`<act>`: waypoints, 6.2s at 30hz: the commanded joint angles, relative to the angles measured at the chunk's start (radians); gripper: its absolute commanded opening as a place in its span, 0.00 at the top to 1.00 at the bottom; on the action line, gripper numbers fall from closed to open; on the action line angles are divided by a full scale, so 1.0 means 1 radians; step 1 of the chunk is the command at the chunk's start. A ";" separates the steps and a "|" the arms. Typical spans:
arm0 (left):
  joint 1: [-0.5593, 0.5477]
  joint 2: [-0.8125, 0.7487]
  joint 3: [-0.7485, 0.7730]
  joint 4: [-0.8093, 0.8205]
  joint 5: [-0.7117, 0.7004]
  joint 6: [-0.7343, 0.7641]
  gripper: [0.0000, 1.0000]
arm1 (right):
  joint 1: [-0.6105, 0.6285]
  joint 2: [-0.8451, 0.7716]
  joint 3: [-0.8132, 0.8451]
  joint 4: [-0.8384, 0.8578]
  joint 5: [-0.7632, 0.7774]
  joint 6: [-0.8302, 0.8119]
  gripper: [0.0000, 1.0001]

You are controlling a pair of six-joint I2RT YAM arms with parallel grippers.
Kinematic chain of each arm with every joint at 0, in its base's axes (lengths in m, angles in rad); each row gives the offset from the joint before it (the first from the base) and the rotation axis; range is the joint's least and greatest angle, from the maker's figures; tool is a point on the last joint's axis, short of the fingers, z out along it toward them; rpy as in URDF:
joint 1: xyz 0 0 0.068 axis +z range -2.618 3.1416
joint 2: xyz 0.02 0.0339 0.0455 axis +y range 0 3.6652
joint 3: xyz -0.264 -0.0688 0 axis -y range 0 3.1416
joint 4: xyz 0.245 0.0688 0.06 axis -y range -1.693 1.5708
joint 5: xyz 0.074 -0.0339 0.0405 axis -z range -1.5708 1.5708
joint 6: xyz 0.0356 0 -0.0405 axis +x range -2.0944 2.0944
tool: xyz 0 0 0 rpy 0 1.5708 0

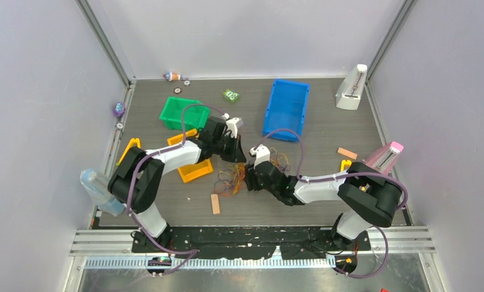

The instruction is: Untangle the cables

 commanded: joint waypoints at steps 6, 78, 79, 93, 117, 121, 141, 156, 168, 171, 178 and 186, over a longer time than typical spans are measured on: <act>0.059 -0.151 -0.104 0.135 -0.022 -0.050 1.00 | 0.008 -0.078 0.040 -0.271 0.311 0.067 0.80; 0.419 -1.087 -0.266 -0.292 -0.681 -0.284 1.00 | -0.711 -0.823 -0.168 -0.875 0.420 0.542 0.90; 0.441 -1.096 -0.251 -0.315 -0.687 -0.293 1.00 | -0.722 -0.842 -0.175 -0.876 0.420 0.550 0.89; 0.595 -1.087 0.040 -0.509 -0.556 -0.292 1.00 | -0.742 -0.843 -0.195 -0.735 0.298 0.347 0.77; 0.594 -0.947 0.423 -0.535 -0.014 -0.179 1.00 | -0.364 -0.525 0.102 -0.261 -0.653 -0.325 0.03; 0.594 -0.945 0.437 -0.516 0.000 -0.203 1.00 | -0.304 -0.391 0.139 -0.212 -0.685 -0.338 0.07; 0.276 -0.929 -0.082 -0.118 -0.037 -0.205 1.00 | -0.276 -0.414 0.775 -0.633 -0.537 -0.254 0.94; 0.130 -0.900 -0.217 0.277 -0.001 -0.129 1.00 | -0.275 -0.313 0.820 -0.662 -0.545 -0.131 0.95; -0.022 -0.697 -0.095 0.306 0.000 -0.055 0.97 | -0.275 -0.296 0.860 -0.666 -0.591 -0.100 0.94; -0.048 -0.651 -0.061 0.309 -0.004 -0.048 0.92 | -0.275 -0.297 0.861 -0.667 -0.599 -0.094 0.95; -0.084 -0.570 -0.013 0.284 -0.004 -0.024 0.71 | -0.276 -0.299 0.865 -0.666 -0.608 -0.079 0.95; -0.095 -0.532 -0.014 0.291 -0.012 -0.020 0.59 | -0.275 -0.290 0.871 -0.656 -0.636 -0.055 0.95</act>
